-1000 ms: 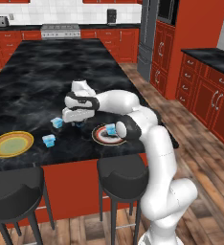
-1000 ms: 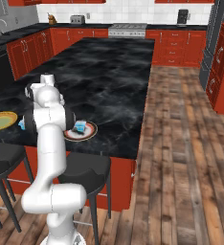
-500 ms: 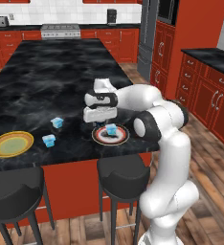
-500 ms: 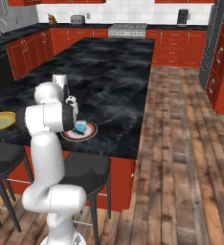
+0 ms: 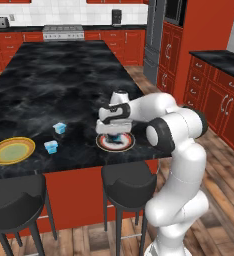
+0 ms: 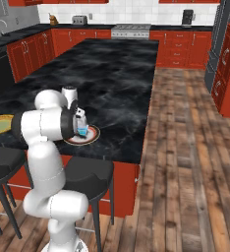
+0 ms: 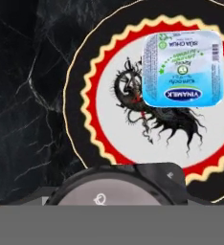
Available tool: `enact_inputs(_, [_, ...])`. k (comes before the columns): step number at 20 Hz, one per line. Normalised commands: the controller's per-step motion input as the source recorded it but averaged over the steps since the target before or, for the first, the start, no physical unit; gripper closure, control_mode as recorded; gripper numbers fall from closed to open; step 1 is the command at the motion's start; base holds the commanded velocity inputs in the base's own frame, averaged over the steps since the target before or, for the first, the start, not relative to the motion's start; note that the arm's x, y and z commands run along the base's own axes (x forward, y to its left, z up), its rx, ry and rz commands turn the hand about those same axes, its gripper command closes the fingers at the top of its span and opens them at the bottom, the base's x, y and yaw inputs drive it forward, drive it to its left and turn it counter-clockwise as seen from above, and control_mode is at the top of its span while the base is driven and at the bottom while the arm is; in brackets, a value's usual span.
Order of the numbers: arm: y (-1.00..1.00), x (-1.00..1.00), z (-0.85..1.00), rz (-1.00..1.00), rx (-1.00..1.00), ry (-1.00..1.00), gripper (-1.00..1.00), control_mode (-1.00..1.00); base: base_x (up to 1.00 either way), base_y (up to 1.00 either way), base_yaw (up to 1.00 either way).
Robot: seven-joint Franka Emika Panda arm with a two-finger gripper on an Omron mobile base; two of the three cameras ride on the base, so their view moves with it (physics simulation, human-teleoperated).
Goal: Place two yogurt containers on each plate.
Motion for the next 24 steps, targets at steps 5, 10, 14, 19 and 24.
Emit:
enact_inputs(5, [-0.09,0.12,-0.24,-0.13,0.00,0.01,1.00,-1.00,0.00,0.00,0.00])
enact_inputs(10, [-0.16,0.09,-0.21,-0.10,0.00,0.00,1.00,-1.00,0.00,0.00,0.00])
enact_inputs(14, [-0.01,0.00,-0.22,-0.10,0.00,0.00,1.00,-1.00,0.00,0.00,0.00])
enact_inputs(19, [-0.02,0.00,-0.17,-0.10,0.00,0.00,1.00,-1.00,0.00,0.00,0.00])
enact_inputs(24, [-0.03,0.00,-0.21,-0.06,0.00,0.00,1.00,-1.00,0.00,0.00,0.00])
